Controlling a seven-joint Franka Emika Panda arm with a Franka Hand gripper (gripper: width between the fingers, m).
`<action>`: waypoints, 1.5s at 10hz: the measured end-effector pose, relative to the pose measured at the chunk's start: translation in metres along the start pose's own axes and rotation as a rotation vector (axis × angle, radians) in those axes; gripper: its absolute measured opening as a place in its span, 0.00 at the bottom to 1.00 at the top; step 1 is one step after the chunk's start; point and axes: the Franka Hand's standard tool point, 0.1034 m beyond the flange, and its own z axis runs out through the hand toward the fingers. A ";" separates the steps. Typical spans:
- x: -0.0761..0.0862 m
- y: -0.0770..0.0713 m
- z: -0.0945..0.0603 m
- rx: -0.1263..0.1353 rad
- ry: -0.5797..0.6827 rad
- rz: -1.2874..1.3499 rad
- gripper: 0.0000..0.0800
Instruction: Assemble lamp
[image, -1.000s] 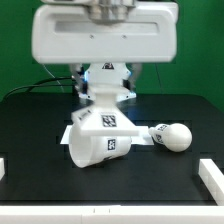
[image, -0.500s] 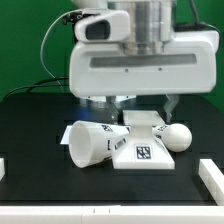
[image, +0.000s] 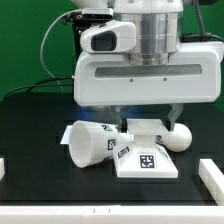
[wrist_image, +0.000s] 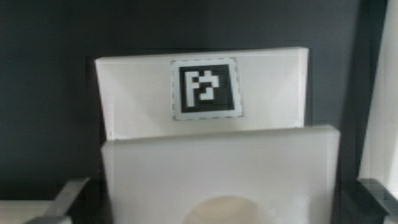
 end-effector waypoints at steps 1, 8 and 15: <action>0.004 -0.009 0.011 -0.011 0.026 0.025 0.66; 0.033 -0.054 0.053 -0.024 0.047 0.054 0.66; 0.032 -0.070 0.054 -0.033 0.050 0.052 0.66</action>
Offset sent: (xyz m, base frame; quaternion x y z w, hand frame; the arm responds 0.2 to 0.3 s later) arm 0.0266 0.0317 -0.0320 -0.0063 0.0273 0.0350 0.9990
